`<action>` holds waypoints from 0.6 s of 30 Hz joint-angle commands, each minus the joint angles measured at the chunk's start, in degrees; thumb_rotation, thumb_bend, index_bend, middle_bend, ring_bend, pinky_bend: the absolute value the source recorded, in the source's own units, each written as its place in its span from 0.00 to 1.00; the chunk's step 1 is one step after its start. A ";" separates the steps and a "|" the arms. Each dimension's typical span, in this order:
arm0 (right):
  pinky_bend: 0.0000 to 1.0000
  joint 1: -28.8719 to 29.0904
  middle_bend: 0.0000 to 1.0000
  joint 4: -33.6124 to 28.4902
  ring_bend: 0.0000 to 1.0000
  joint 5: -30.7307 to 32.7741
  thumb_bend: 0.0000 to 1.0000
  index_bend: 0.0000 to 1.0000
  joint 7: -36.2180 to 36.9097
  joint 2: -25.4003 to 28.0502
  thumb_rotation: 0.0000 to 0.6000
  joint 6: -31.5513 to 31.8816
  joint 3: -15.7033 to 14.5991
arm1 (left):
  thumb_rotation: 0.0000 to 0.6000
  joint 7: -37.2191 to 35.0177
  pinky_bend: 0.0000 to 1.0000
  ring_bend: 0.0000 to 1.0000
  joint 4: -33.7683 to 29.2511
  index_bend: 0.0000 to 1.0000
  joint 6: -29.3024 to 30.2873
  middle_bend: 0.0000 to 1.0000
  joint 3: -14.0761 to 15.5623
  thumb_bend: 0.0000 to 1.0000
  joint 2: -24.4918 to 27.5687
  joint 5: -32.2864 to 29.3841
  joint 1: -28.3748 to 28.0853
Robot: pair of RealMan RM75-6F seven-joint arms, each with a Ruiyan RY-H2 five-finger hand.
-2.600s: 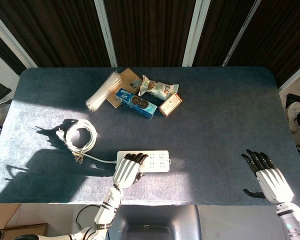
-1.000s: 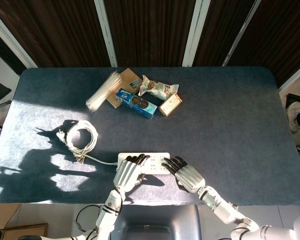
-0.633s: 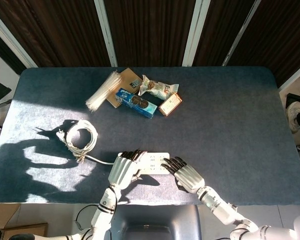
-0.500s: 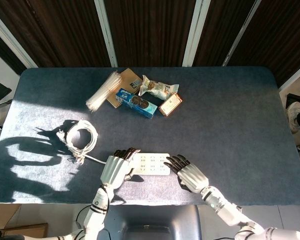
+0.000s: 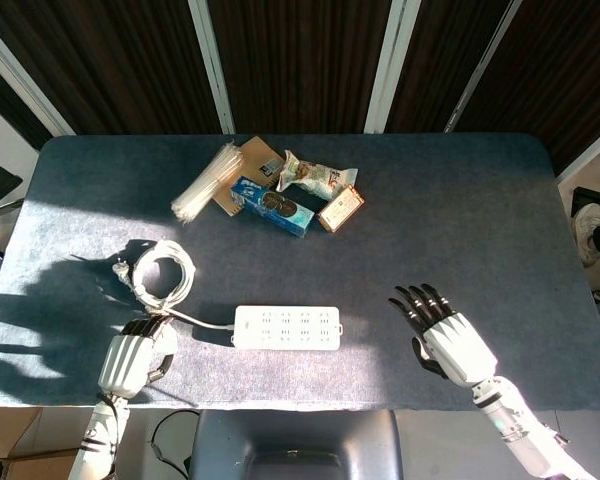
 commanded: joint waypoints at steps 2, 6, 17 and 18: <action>0.00 -0.85 0.13 -0.56 0.00 -0.01 0.76 0.00 -0.09 0.98 1.00 0.16 -0.33 | 1.00 -5.29 0.25 0.26 6.86 0.20 -2.95 0.32 0.32 0.38 -1.72 -1.43 0.61; 0.00 -1.19 0.12 -0.71 0.00 -0.48 0.75 0.00 -1.68 1.14 1.00 -0.47 -0.78 | 1.00 -7.13 0.21 0.13 9.44 0.07 -4.88 0.19 -0.69 0.38 -3.14 -2.34 0.22; 0.00 -4.17 0.11 -1.20 0.00 0.76 0.69 0.00 -3.78 3.71 1.00 0.73 -1.64 | 1.00 -9.48 0.17 0.00 6.63 0.00 -3.43 0.00 -1.73 0.37 1.52 -1.10 1.19; 0.00 -4.77 0.10 -1.67 0.00 1.25 0.67 0.00 -4.21 4.52 1.00 0.92 -1.93 | 1.00 -9.64 0.17 0.00 5.79 0.00 -2.22 0.00 -1.47 0.37 2.68 -0.35 1.73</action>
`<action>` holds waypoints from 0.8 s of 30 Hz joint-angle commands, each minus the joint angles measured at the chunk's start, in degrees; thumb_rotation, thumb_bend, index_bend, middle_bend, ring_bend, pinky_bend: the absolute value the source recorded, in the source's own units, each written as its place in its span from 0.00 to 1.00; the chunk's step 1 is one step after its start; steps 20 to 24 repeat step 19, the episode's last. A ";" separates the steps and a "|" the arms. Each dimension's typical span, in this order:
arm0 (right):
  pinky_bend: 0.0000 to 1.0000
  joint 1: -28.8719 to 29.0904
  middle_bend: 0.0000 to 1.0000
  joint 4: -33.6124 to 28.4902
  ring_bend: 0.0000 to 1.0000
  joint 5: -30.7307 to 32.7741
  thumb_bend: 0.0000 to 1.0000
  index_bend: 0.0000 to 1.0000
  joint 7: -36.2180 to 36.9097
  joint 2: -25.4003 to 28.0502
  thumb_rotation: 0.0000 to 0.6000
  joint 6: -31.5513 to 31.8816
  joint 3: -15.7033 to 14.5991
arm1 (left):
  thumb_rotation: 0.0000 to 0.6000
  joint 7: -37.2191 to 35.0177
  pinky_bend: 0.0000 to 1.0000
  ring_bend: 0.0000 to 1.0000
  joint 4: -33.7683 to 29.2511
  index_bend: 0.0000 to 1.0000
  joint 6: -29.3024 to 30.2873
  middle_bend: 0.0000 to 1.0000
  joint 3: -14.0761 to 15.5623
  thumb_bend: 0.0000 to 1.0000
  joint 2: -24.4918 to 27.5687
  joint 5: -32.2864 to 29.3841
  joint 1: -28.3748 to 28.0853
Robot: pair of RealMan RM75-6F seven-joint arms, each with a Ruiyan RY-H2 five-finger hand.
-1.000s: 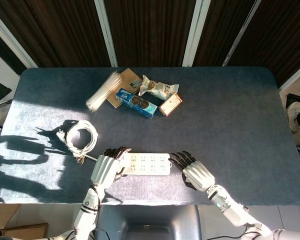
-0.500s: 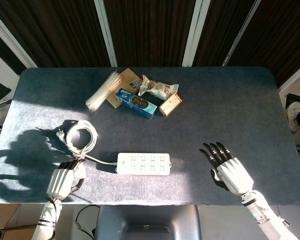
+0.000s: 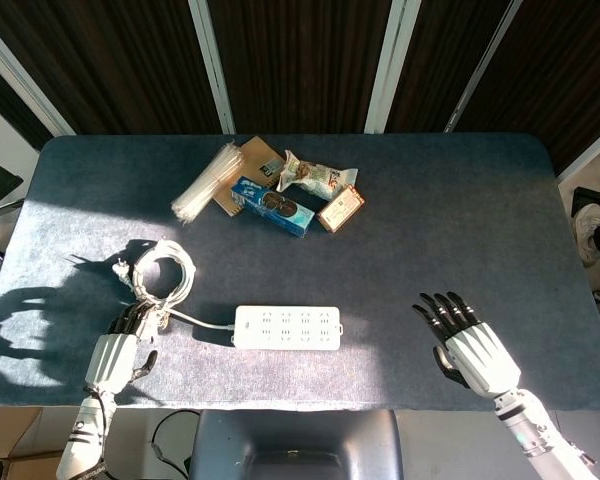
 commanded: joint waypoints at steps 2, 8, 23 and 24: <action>0.00 -2.91 0.08 -2.54 0.00 2.72 0.61 0.00 -2.03 3.79 1.00 0.97 -1.35 | 1.00 -0.41 0.17 0.00 -4.74 0.00 5.41 0.00 1.51 0.37 6.15 3.32 2.82; 0.00 -8.60 0.04 -6.26 0.00 8.24 0.48 0.00 -6.60 8.01 1.00 5.14 -2.52 | 1.00 6.94 0.17 0.00 -16.77 0.00 8.17 0.00 6.21 0.37 18.71 3.00 7.59; 0.00 -17.64 0.00 0.34 0.00 9.59 0.37 0.00 -1.29 5.80 1.00 15.73 -1.79 | 1.00 -0.35 0.13 0.00 -16.61 0.00 16.38 0.00 7.44 0.37 24.24 10.81 11.85; 0.00 -17.64 0.00 0.34 0.00 9.59 0.37 0.00 -1.29 5.80 1.00 15.73 -1.79 | 1.00 -0.35 0.13 0.00 -16.61 0.00 16.38 0.00 7.44 0.37 24.24 10.81 11.85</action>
